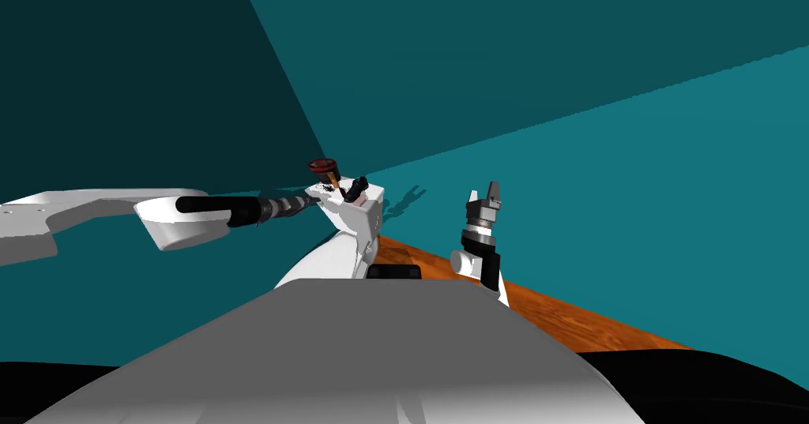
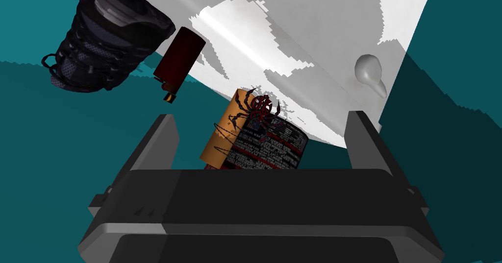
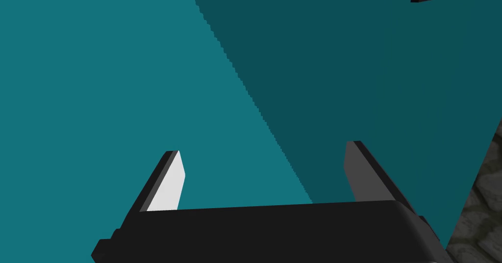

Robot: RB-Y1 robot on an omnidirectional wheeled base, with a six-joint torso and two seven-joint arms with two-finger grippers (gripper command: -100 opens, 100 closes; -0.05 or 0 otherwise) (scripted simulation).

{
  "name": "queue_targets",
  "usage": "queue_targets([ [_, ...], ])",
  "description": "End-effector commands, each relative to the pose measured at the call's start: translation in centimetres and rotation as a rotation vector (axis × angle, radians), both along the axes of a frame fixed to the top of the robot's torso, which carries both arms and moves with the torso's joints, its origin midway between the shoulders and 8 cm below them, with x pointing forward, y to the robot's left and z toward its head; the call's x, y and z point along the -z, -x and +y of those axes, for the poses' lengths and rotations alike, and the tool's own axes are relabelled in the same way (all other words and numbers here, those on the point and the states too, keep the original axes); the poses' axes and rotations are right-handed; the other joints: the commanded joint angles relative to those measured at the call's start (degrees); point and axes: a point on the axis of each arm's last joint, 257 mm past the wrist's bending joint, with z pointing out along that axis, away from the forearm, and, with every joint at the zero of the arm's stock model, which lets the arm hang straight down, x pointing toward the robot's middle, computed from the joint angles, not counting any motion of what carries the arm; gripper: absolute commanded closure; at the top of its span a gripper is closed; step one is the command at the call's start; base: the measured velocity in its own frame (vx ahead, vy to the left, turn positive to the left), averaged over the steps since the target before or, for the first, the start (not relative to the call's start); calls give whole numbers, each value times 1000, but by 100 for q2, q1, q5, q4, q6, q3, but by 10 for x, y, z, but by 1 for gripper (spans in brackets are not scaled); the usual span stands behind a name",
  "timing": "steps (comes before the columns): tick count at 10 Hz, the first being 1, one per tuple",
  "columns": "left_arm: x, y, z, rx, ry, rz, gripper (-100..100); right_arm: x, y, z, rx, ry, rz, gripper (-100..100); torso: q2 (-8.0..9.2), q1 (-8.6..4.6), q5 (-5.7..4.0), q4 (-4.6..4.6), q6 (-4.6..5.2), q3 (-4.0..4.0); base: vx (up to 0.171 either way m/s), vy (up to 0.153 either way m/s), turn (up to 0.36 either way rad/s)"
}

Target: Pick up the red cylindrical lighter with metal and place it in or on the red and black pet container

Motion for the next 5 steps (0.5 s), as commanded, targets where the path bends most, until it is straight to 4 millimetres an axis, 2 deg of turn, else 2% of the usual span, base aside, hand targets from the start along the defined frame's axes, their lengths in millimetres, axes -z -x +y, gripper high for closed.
queue_targets([
  [1, -1, -2, 9, -14, -16, 17, -100, 0, 0, 0, 0, 0, 0, 0, 0, 0, 0, 0, 0, 0, 6, -17, -154],
  [2, -1, -2, 9, -20, -7, 19, -100, 0, 0, 0, 0, 0, 0, 0, -4, -2, 0, -1, 1, -2, 7, -10, -54],
  [5, -2, -3, 29, -53, -35, 50, -100, 0, 0, 0, 0, 0, 0, 0, -8, -3, -1, -2, 0, -5, 17, -20, -131],
])
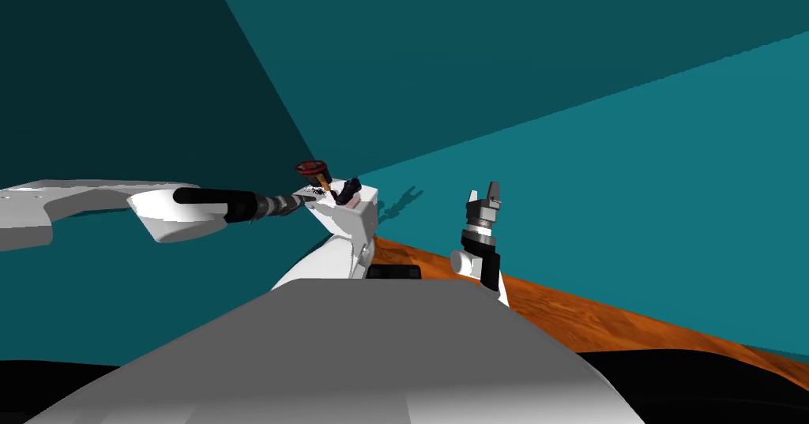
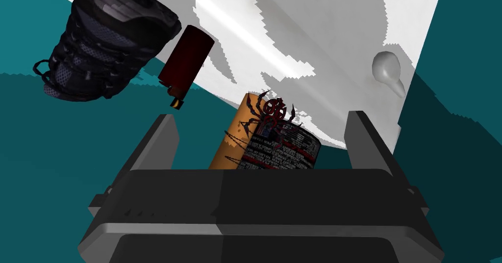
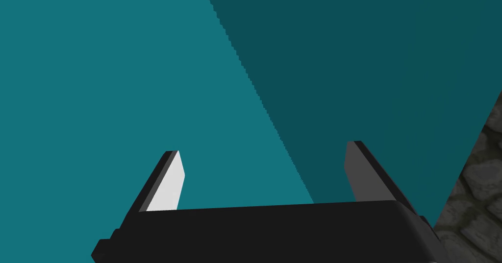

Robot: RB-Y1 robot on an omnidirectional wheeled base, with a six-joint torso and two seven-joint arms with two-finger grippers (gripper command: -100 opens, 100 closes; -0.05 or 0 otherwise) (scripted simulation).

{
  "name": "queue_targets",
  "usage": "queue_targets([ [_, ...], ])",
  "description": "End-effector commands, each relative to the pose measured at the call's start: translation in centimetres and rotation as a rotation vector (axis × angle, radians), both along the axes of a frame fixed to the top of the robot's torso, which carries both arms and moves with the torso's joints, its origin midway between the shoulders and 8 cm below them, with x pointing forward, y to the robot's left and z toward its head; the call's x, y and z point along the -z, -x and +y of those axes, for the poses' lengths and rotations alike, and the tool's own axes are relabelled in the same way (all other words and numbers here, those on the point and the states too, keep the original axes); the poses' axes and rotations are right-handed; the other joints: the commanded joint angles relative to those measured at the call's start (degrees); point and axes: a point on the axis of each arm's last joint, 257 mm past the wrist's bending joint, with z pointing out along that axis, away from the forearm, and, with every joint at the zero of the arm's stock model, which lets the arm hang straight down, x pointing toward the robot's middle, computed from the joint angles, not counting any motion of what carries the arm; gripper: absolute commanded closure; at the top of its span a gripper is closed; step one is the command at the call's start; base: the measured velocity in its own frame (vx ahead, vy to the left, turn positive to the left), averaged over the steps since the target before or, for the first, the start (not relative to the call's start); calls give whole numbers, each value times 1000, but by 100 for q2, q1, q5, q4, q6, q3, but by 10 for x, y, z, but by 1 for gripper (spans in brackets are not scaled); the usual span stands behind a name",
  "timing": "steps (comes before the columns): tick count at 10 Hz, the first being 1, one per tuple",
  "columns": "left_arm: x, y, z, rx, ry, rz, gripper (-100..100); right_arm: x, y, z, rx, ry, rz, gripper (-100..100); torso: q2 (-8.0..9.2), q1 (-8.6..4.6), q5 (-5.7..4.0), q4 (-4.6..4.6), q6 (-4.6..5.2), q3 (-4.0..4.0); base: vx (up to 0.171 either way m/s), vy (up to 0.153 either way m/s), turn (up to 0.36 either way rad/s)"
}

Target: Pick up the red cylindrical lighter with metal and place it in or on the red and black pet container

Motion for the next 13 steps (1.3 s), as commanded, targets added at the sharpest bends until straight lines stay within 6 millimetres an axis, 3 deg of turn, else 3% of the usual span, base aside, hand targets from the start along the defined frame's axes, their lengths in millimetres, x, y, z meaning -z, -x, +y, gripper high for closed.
queue_targets([
  [1, -1, -2, 11, -17, -16, 15, -100, 0, 0, 0, 0, 0, 0, 0, 0, 0, 0, 0, 0, 0, 34, -27, -179],
  [7, -2, -2, 17, -27, -26, 24, -100, 0, 0, 0, 0, 0, 0, 0, 6, 6, 2, 2, -3, 4, 12, -7, -34],
  [10, -4, -5, 38, -62, -60, 56, -100, 0, 0, 0, 0, 0, 0, 0, -3, 2, 0, -1, -3, -2, 36, -20, -182],
  [13, -5, -7, 44, -74, -72, 68, -100, 0, 0, 0, 0, 0, 0, 0, -1, 3, 1, 0, -3, -1, 30, -12, -89],
])
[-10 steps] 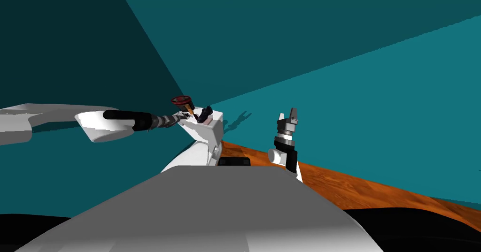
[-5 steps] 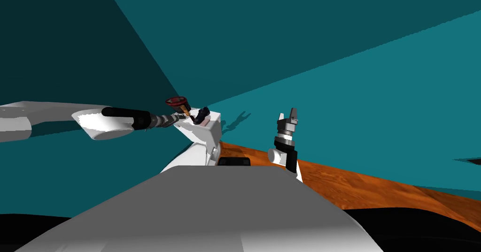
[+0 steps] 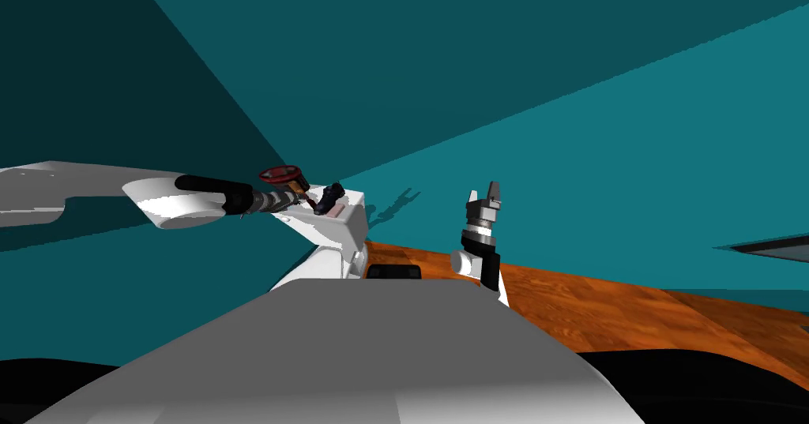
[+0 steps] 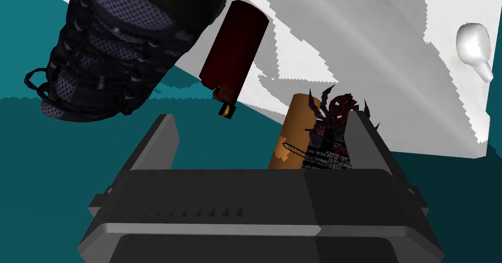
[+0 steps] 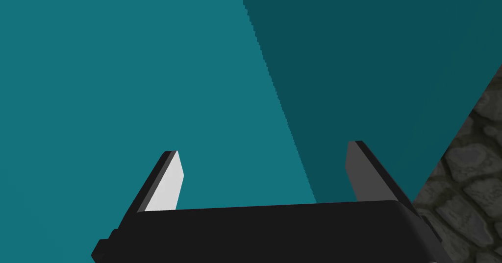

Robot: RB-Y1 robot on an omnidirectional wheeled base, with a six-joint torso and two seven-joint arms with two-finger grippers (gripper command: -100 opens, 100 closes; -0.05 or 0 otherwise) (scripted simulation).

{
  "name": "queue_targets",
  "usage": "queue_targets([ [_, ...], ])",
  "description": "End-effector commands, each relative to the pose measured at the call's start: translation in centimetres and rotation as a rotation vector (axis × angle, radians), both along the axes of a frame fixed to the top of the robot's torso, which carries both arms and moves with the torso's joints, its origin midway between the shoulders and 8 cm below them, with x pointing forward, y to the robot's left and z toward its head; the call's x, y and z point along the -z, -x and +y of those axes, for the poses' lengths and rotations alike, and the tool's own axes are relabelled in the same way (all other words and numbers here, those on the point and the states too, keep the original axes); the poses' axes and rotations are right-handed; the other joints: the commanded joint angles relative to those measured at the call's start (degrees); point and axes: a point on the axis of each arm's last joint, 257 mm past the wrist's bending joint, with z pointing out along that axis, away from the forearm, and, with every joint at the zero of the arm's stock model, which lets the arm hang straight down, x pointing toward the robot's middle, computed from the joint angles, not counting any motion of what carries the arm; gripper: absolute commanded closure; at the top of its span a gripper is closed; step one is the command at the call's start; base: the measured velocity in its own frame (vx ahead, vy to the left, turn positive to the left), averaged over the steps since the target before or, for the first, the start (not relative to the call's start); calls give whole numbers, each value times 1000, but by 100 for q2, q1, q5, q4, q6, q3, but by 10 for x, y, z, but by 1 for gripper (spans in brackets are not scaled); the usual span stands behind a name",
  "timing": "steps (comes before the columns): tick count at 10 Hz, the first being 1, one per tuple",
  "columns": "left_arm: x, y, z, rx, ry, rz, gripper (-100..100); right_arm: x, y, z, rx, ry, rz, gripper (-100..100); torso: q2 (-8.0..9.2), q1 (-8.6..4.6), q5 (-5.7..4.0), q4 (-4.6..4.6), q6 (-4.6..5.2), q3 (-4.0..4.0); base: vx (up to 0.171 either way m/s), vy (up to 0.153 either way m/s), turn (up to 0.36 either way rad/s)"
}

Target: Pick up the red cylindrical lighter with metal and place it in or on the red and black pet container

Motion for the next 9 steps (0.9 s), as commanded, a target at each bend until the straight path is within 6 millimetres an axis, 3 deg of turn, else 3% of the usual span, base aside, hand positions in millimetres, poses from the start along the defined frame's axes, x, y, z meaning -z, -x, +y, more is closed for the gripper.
queue_targets([
  [1, -1, -1, 5, -9, -8, 9, -100, 0, 0, 0, 0, 0, 0, 0, 0, 0, 0, 0, 0, 0, 22, -4, -98],
  [5, -1, -2, 9, -19, -15, 18, -100, 0, 0, 0, 0, 0, 0, 0, 7, 4, 1, 2, -3, 4, 13, 1, -53],
  [6, -1, -2, 9, -19, -16, 18, 0, 0, 0, 0, 0, 0, 0, 0, 10, 5, 2, 3, -5, 6, 0, 0, 0],
  [7, 4, 5, 19, -35, -13, 15, -100, 0, 0, 0, 0, 0, 0, 0, 13, 5, 2, 4, -5, 8, 12, -3, -95],
  [9, 10, 12, 28, -50, -10, 13, -100, 0, 0, 0, 0, 0, 0, 0, 8, 8, 3, 2, -2, 5, 22, 4, -128],
])
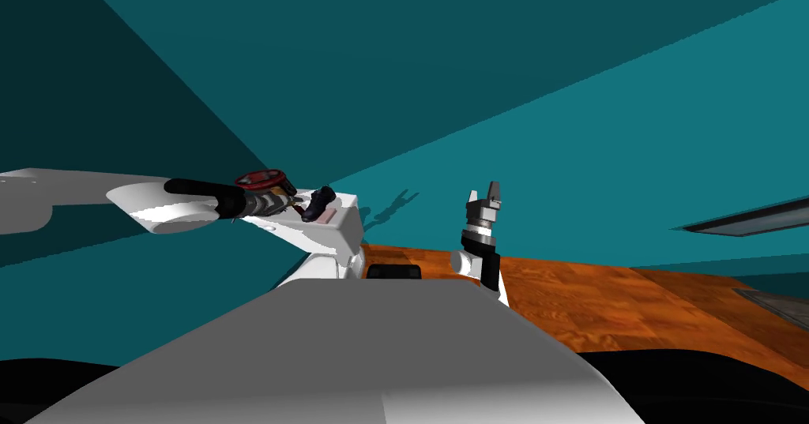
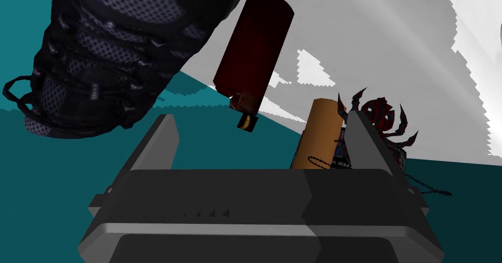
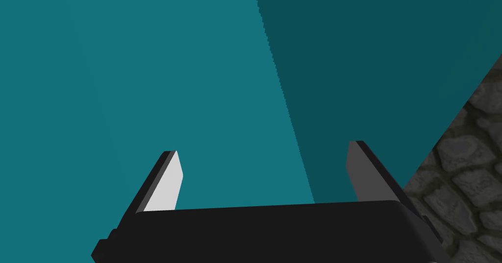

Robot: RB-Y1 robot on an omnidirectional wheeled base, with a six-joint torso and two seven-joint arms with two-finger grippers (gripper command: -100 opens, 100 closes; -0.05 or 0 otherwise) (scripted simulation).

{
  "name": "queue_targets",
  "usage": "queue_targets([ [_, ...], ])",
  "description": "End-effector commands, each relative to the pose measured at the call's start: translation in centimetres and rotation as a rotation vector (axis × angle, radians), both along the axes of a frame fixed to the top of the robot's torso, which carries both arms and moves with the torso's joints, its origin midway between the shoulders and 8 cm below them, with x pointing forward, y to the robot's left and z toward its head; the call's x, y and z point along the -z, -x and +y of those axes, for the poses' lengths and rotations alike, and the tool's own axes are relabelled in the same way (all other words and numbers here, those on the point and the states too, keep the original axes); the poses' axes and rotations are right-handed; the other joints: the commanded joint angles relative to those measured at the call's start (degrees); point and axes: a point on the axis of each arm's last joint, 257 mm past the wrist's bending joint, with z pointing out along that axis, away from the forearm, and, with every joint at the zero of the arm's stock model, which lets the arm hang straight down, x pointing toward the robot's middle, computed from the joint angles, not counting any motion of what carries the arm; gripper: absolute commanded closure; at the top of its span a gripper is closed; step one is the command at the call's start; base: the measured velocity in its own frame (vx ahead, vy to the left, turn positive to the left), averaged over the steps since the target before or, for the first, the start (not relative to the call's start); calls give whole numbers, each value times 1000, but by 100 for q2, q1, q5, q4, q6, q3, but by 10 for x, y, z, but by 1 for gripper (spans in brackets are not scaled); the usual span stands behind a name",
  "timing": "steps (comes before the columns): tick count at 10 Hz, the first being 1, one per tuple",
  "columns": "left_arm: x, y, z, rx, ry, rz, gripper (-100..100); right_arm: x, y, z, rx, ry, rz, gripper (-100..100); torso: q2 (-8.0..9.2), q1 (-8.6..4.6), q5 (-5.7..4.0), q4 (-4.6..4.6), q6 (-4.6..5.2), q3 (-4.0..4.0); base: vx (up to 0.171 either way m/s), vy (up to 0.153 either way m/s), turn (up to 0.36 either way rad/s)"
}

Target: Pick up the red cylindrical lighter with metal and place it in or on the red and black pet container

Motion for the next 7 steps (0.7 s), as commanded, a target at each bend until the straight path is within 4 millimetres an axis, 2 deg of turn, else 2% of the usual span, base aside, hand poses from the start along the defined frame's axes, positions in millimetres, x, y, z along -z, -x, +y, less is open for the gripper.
queue_targets([
  [1, 0, -2, 2, -1, 0, -2, -100, 0, 0, 0, 0, 0, 0, 0, 0, 0, 0, 0, 0, 0, 8, 2, 34],
  [2, 8, 9, 14, -22, 3, -5, -100, 0, 0, 0, 0, 0, 0, 0, 3, -2, -1, 1, 0, 1, 15, -2, -165],
  [3, 4, 4, 7, -13, 3, -4, -100, 0, 0, 0, 0, 0, 0, 0, 1, -3, 0, 0, 4, 1, 8, 3, -44],
  [4, 4, 5, 8, -14, 3, -4, 100, 0, 0, 0, 0, 0, 0, 0, 3, -3, -1, 1, 0, 2, 0, 0, 0],
  [7, 2, 2, 6, -10, 4, -10, 100, 0, 0, 0, 0, 0, 0, 0, 3, 18, 11, -7, -10, -2, 1, 0, -8],
])
